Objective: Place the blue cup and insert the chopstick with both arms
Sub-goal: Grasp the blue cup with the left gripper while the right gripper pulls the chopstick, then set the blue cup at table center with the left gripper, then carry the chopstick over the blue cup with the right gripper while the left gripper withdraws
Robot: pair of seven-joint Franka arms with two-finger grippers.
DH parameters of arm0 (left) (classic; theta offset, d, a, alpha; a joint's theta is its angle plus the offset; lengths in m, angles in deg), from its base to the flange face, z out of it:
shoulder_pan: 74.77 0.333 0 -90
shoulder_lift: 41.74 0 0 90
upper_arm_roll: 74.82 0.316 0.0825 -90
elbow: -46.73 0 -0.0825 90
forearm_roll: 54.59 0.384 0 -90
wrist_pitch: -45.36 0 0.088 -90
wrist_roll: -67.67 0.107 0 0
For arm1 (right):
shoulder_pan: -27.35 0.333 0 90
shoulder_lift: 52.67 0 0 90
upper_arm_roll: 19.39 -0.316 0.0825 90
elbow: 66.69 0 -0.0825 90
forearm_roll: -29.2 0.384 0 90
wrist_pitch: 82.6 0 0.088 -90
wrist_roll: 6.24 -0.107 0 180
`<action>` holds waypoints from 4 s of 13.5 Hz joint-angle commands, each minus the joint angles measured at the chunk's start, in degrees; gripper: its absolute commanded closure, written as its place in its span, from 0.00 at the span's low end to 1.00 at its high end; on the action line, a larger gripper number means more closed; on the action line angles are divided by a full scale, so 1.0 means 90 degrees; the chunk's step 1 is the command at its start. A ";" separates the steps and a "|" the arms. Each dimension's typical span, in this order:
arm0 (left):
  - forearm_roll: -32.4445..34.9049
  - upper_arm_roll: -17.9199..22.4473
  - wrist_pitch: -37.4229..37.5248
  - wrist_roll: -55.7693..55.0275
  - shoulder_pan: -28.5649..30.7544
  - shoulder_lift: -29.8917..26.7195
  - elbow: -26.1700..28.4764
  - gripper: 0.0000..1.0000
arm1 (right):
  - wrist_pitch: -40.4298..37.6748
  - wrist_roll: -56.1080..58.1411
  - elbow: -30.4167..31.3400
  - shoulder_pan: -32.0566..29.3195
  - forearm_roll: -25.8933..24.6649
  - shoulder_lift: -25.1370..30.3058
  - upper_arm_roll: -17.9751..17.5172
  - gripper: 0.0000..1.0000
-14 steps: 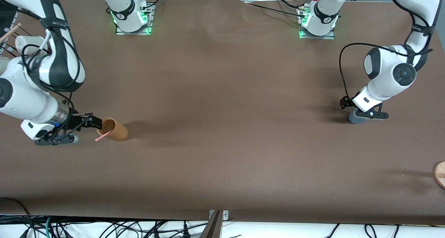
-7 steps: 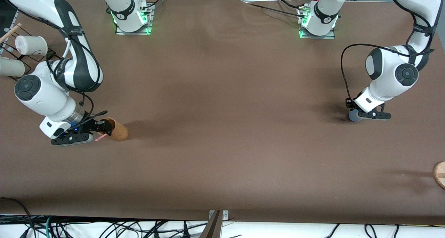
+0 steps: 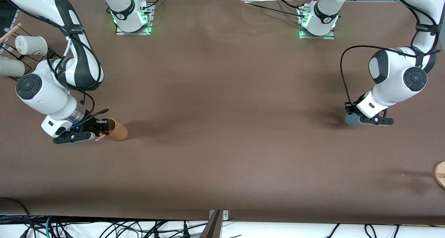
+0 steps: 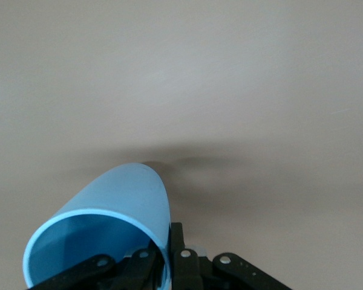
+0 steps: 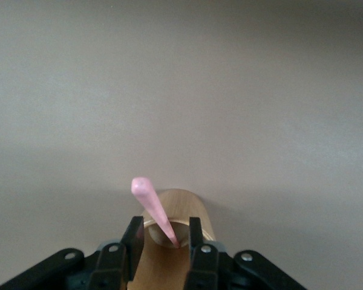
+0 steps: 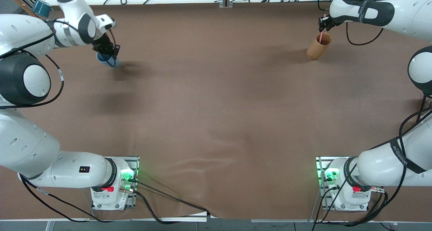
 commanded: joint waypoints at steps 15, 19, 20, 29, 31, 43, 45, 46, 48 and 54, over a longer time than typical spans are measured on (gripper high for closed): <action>-0.1422 -0.0046 0.1484 -0.7701 -0.4338 0.3162 -0.4577 1.00 | 0.0420 0.0077 0.0157 -0.0033 -0.0002 -0.0009 -0.0052 1.00; -0.1422 -0.0036 0.1445 -0.8181 -0.4535 0.3798 -0.5311 1.00 | 0.0362 0.0116 0.0069 -0.0023 -0.0031 0.0078 -0.0062 1.00; -0.1422 -0.0036 0.1435 -0.8172 -0.4535 0.3818 -0.5312 1.00 | 0.0333 0.0126 0.0049 -0.0023 -0.0022 0.0175 -0.0062 1.00; -0.1635 -0.0026 0.1523 -0.8123 -0.4438 0.3536 -0.5321 0.00 | -0.1694 0.0058 -0.1003 -0.0004 -0.0071 0.1094 -0.0110 1.00; -0.1715 0.0012 0.2037 -0.8016 -0.4234 0.3147 -0.5331 0.00 | -0.2340 0.0048 -0.1482 -0.0004 -0.0080 0.1191 -0.0110 1.00; -0.0602 0.0472 0.4569 -0.1328 -0.0944 0.1065 -0.5146 0.00 | -0.2851 -0.4937 -0.1826 0.1820 -0.1152 0.1193 -0.0481 1.00; -0.0592 0.0336 0.4609 -0.0811 -0.0319 0.0773 -0.4980 0.00 | -0.2812 -0.6079 -0.1942 0.2356 -0.1272 0.1046 -0.0472 1.00; -0.0601 0.0258 0.4638 -0.0644 -0.0065 0.0617 -0.4912 0.00 | -0.2812 -0.6626 -0.2127 0.2630 -0.1301 0.0900 -0.0472 1.00; -0.0524 0.0266 0.4687 -0.0613 0.0016 0.0168 -0.4629 0.00 | -0.2812 -0.7517 -0.2333 0.3148 -0.1602 0.0695 -0.0472 1.00; 0.0219 -0.0142 0.5282 -0.0623 0.0035 -0.0594 -0.4327 0.00 | -0.2150 -1.0006 -0.2422 0.4574 -0.2657 -0.0203 -0.0462 1.00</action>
